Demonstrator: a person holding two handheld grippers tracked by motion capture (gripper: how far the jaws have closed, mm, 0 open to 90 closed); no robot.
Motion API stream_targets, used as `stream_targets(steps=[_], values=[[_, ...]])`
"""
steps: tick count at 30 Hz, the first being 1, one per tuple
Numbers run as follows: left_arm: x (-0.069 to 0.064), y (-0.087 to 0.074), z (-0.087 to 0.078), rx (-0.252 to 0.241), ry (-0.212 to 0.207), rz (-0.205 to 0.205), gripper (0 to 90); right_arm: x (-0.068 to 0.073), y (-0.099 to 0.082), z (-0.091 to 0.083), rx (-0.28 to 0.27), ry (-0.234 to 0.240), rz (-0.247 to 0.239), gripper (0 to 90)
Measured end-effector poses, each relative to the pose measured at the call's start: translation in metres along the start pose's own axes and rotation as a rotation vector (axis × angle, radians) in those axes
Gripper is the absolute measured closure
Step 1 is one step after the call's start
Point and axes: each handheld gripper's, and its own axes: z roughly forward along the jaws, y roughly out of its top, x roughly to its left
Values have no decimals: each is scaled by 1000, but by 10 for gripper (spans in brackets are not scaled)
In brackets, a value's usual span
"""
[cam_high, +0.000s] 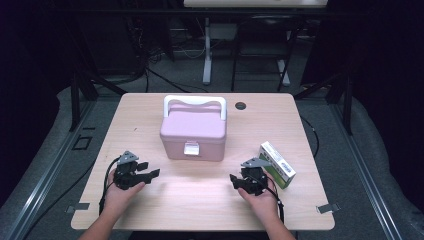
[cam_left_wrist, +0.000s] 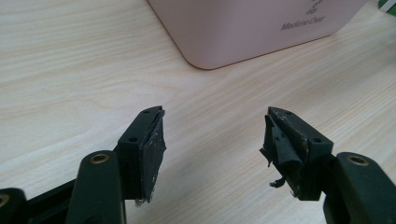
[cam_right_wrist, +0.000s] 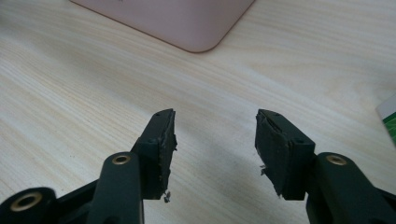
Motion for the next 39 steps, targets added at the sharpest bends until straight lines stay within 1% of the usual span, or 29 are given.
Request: stream_targets(steps=[2,3,4,6,7,9,11,12,13,14,15,16,17,18,20,22,23,24,25,28,30,31,32,33,34,35,37,38,39], values=[[0,0,0,4,3,1,408,0,0,1,8,6,-5,468],[-1,0,0,20,-6,2,420,1,0,2,17,-2,-14,444],[-1,0,0,20,-6,2,423,1,0,2,17,-2,-14,444],[-4,-1,0,38,10,23,423,1,0,1,1,-5,-13,442],[-5,-1,0,46,22,44,423,1,1,1,-11,-6,-6,442],[-5,-1,-1,46,23,51,423,0,2,2,-16,-10,-5,442],[-5,-1,-4,34,27,48,425,0,3,3,-13,-5,11,442],[-5,-1,-4,34,27,48,428,0,3,3,-13,-5,11,442],[-5,-1,-4,23,29,33,428,0,3,4,-12,-3,11,442],[-4,-1,-5,20,29,32,436,0,3,4,-12,-5,8,442],[-3,-1,-5,16,25,23,450,1,4,4,-24,-13,2,442],[-2,-1,-5,12,31,21,450,1,4,4,-24,-13,2,442],[-1,-1,-5,13,20,14,477,0,4,3,-37,-24,0,443],[-1,0,-4,10,20,11,477,0,4,3,-37,-24,0,443],[1,0,-2,19,18,5,496,-2,5,4,-48,-31,8,449],[1,-1,-3,20,25,7,498,-5,6,5,-58,-20,49,453],[1,-1,-3,20,25,7,498,-5,7,6,-59,-22,55,455],[0,-1,-4,15,26,4,498,-5,7,6,-59,-22,55,455],[0,-1,-6,8,25,3,497,-5,7,8,-56,-31,43,455],[1,-1,-7,2,29,0,491,-4,7,10,-53,-38,41,452],[2,0,-7,-7,32,-5,485,-2,8,10,-52,-41,20,447],[2,0,-7,-7,32,-5,480,-2,8,10,-52,-41,20,447],[3,0,-7,-21,34,-7,480,-1,8,10,-58,-38,12,444],[4,0,-6,-24,40,-6,462,-1,8,10,-62,-33,4,440],[5,0,-6,-24,37,-7,447,0,8,10,-66,-39,-6,438],[7,0,-4,-16,39,-16,427,0,9,11,-73,-80,-26,437],[8,0,-4,-12,40,-21,419,-1,10,11,-77,-79,-21,435],[9,0,-4,-15,37,-21,419,-2,10,13,-86,-68,-10,432],[10,1,-5,-24,32,-18,420,-2,11,14,-81,-70,0,432]])
